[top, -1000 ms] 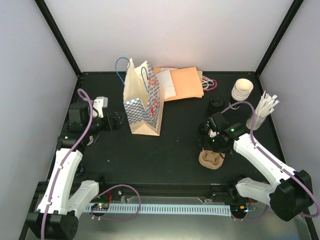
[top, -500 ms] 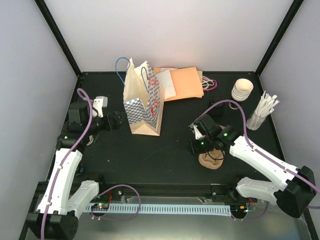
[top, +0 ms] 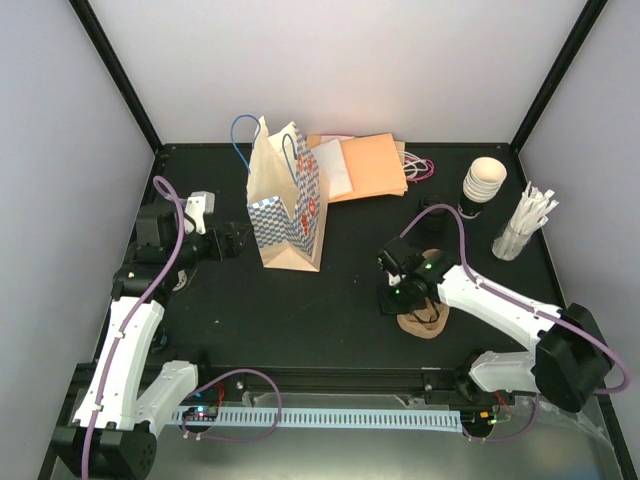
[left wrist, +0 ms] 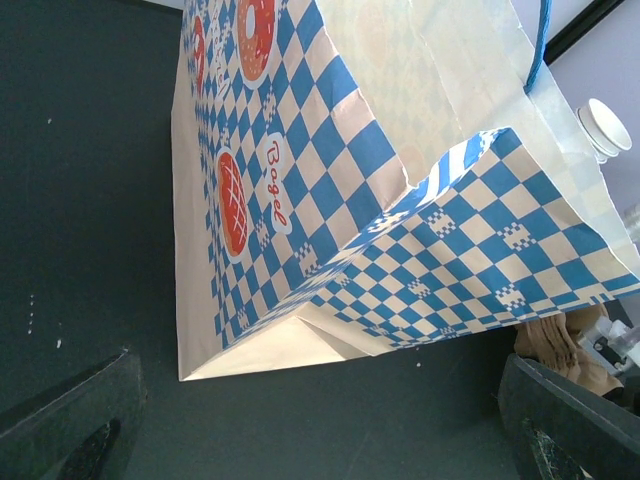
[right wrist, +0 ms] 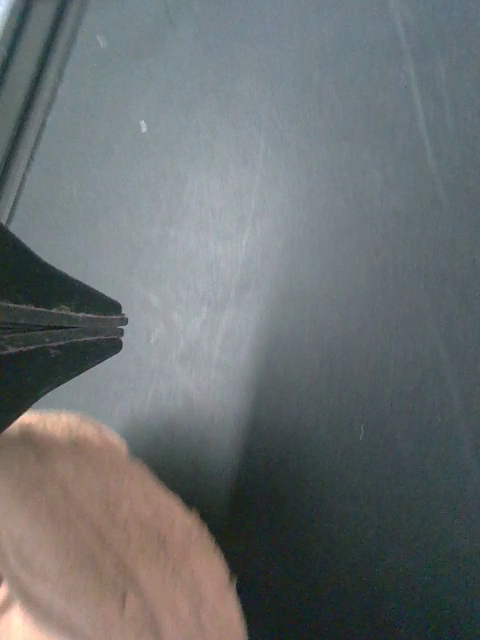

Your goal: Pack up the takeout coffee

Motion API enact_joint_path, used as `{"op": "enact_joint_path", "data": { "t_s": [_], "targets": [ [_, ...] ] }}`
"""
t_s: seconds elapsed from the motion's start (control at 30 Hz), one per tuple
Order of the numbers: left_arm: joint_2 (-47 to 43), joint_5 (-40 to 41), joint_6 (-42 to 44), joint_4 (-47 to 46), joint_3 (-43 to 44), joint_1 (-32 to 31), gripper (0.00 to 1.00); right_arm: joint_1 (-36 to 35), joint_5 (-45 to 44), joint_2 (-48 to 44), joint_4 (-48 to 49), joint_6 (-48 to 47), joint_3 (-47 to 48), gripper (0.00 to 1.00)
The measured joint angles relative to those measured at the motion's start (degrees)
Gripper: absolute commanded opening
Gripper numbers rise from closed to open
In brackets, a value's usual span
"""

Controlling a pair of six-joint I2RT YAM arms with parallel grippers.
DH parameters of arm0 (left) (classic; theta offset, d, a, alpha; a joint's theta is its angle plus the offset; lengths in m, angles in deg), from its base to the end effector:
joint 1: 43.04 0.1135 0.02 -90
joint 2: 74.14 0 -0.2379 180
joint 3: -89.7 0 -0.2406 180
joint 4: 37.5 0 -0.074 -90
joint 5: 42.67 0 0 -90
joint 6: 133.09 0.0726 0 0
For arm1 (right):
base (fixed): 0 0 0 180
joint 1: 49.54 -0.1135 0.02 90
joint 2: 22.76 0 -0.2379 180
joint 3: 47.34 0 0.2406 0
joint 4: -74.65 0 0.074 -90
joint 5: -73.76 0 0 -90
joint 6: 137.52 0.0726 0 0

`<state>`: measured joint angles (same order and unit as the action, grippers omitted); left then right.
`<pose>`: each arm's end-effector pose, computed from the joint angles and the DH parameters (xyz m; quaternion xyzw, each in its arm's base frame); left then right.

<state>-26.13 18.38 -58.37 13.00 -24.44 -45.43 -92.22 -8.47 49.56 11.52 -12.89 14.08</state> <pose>0.2040 -0.0437 0.2899 0.0238 0.8576 -0.2881 0.4254 0.1581 0.1592 0.1544 -0.0787 0.9849 0.1390 0.0663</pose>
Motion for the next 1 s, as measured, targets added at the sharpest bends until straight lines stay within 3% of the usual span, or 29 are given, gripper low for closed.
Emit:
{"op": "enact_joint_path", "data": {
  "t_s": [0.43,0.53,0.63,0.8,1.0],
  "targets": [
    [0.0,0.0,-0.3,0.1,0.2,0.0,0.99,0.0,-19.8,1.1,-12.2,6.2,2.7,0.05],
    [0.0,0.0,-0.3,0.3,0.2,0.0,0.99,0.0,-20.1,1.0,-12.7,5.8,3.2,0.15],
    [-0.1,0.0,-0.3,0.6,0.2,0.0,0.99,0.0,-18.6,-1.5,-12.1,3.3,4.0,0.37],
    [-0.7,0.0,-0.3,0.6,0.2,0.0,0.99,0.4,-18.9,-7.7,-12.1,2.3,5.8,0.39],
    [-1.2,0.0,-0.3,0.6,0.2,0.0,0.99,1.1,-18.7,-6.1,-14.4,3.7,4.9,0.41]
  ]
}}
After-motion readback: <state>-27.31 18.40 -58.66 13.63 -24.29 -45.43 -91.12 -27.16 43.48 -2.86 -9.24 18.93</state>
